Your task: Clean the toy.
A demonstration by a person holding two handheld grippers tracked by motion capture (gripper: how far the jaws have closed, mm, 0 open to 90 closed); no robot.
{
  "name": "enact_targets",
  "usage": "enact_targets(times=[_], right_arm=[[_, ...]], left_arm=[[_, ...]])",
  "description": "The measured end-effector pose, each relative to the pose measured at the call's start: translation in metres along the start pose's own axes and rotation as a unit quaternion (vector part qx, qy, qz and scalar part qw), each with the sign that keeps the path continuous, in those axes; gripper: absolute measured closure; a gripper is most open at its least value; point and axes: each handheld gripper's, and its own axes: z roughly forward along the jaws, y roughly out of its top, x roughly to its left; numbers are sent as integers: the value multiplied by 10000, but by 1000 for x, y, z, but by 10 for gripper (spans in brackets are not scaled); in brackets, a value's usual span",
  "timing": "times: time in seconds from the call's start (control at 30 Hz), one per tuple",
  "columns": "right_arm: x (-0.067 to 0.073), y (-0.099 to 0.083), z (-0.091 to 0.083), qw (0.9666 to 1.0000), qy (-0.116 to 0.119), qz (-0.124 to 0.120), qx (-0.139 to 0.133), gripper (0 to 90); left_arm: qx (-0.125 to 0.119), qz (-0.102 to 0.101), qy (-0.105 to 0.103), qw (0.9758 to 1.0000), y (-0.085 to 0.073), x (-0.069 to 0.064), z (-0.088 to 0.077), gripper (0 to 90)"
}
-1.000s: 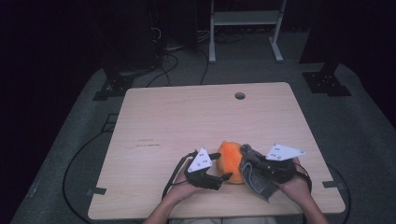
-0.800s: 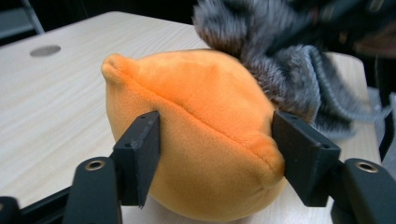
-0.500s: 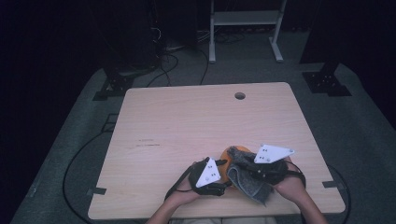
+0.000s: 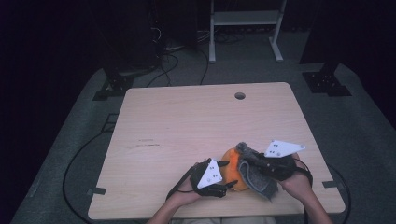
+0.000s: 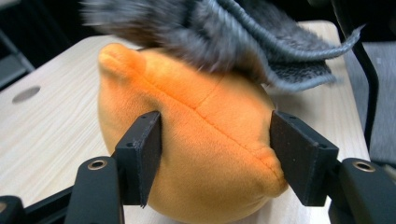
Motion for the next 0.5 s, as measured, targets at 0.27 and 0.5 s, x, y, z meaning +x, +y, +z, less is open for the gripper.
enact_targets(times=[0.27, 0.5], right_arm=[[9, 6, 9, 9998, 118, -156, -16, 764], [-5, -11, 11, 9992, -83, 383, -112, 770]], left_arm=[[166, 388, -52, 9991, -5, -4, -2, 358], [-7, -184, 135, 9997, -2, 3, -4, 186]])
